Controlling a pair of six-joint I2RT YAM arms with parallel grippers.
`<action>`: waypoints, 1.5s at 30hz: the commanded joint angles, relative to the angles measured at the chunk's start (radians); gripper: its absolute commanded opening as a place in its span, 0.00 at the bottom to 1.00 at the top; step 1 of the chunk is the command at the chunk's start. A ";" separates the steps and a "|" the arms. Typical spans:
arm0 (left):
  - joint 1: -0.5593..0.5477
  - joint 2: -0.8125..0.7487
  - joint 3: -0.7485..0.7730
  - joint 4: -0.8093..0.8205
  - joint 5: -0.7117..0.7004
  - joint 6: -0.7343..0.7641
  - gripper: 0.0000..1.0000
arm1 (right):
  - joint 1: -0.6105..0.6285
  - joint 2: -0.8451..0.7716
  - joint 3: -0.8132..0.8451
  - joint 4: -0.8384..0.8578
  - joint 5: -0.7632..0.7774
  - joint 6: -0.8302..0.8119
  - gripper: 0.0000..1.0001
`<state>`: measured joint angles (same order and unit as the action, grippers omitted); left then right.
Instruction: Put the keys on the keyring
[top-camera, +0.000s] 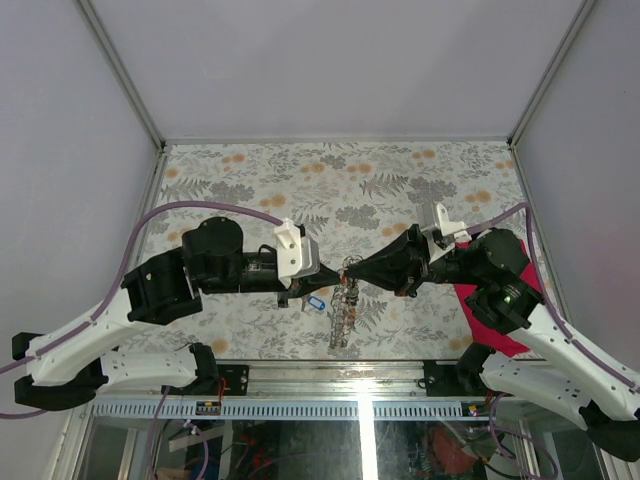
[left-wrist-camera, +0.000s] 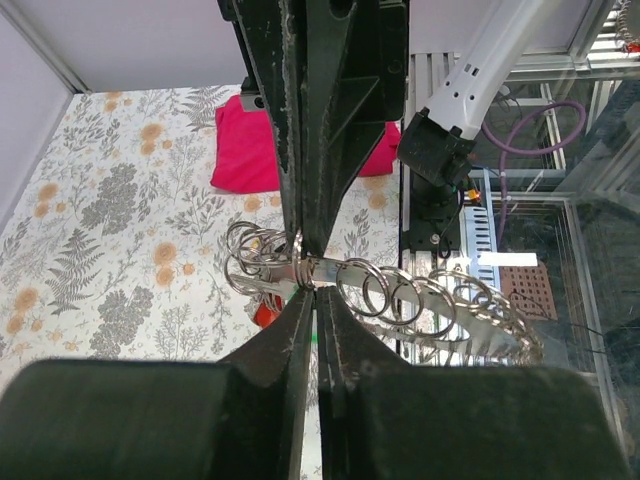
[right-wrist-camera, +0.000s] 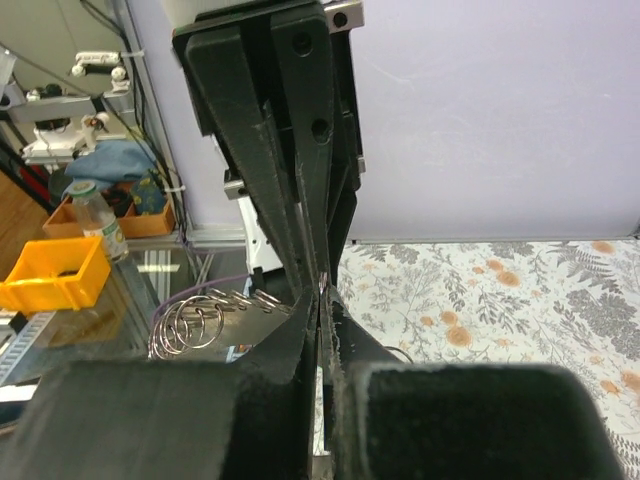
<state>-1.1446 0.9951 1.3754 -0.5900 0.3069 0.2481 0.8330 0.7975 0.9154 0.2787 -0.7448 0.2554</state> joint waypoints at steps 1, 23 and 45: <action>-0.004 -0.008 -0.029 0.086 0.001 -0.030 0.10 | 0.002 -0.041 -0.002 0.216 0.102 0.050 0.00; -0.004 -0.138 -0.121 0.273 -0.090 -0.079 0.25 | 0.001 -0.090 -0.013 0.086 0.091 -0.052 0.00; -0.003 -0.113 -0.190 0.340 -0.084 -0.138 0.36 | 0.001 -0.090 0.040 -0.037 0.015 -0.103 0.00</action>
<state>-1.1446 0.8932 1.2041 -0.3290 0.2432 0.1291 0.8330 0.7246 0.8871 0.2173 -0.7250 0.1818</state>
